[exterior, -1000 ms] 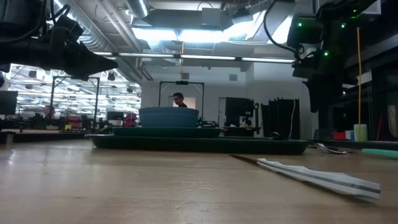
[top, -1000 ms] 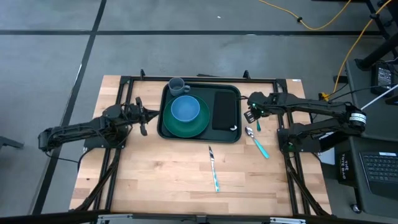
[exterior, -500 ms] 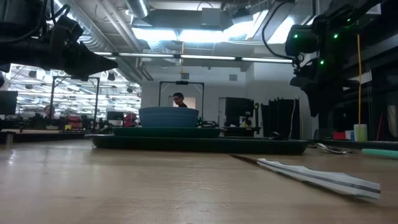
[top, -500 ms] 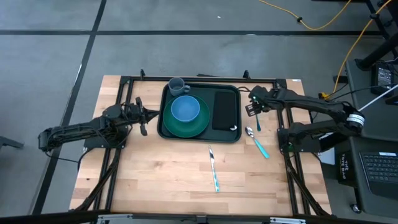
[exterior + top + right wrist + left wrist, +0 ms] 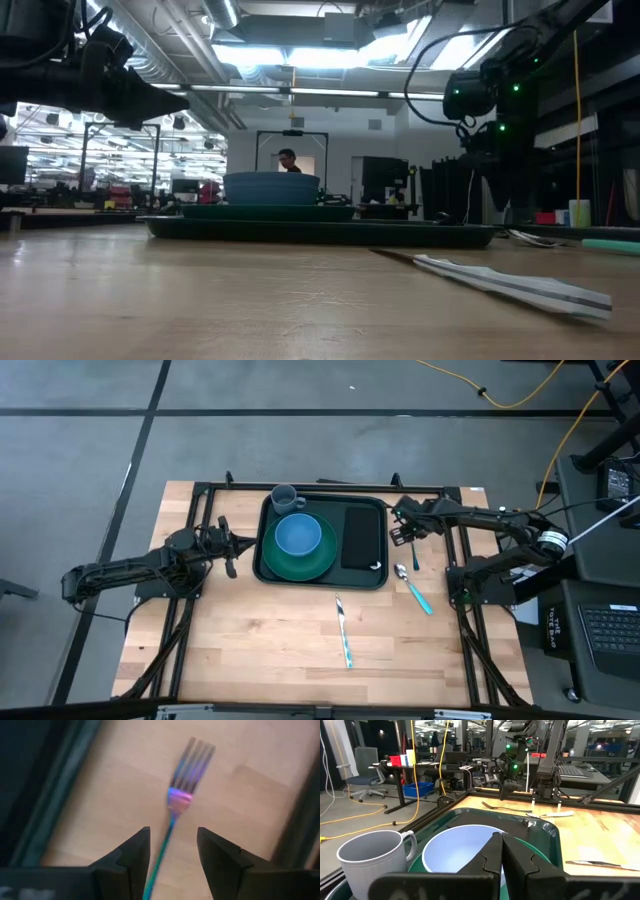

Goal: Set up tray
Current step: Put the blue fork on the black napkin

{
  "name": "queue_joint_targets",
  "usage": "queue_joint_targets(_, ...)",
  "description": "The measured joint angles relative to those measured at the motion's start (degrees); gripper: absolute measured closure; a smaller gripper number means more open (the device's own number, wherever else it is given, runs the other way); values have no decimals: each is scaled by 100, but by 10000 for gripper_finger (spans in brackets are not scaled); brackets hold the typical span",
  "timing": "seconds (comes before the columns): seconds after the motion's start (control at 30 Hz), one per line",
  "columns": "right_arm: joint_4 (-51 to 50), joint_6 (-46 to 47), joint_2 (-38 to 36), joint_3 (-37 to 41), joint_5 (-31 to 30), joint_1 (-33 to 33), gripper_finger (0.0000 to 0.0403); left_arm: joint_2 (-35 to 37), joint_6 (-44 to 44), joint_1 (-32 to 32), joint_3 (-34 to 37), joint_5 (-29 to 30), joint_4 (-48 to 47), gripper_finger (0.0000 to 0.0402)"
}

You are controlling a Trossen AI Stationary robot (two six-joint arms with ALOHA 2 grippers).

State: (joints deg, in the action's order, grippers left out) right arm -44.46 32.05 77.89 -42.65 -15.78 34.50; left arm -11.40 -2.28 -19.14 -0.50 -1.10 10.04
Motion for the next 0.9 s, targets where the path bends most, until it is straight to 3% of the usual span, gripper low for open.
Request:
queue_joint_targets(0.2, 159, -113, 0, 42, 86, 33, 236, 0, 0, 0, 1, 0, 0, 398)
queue_joint_targets(0.47, 1219, 47, 2, 923, 390, 30, 236, 0, 0, 0, 0, 0, 0, 398)
queue_joint_targets(0.9, 1548, -12, 0, 1102, 38, 33, 236, 0, 0, 0, 1, 0, 0, 398)
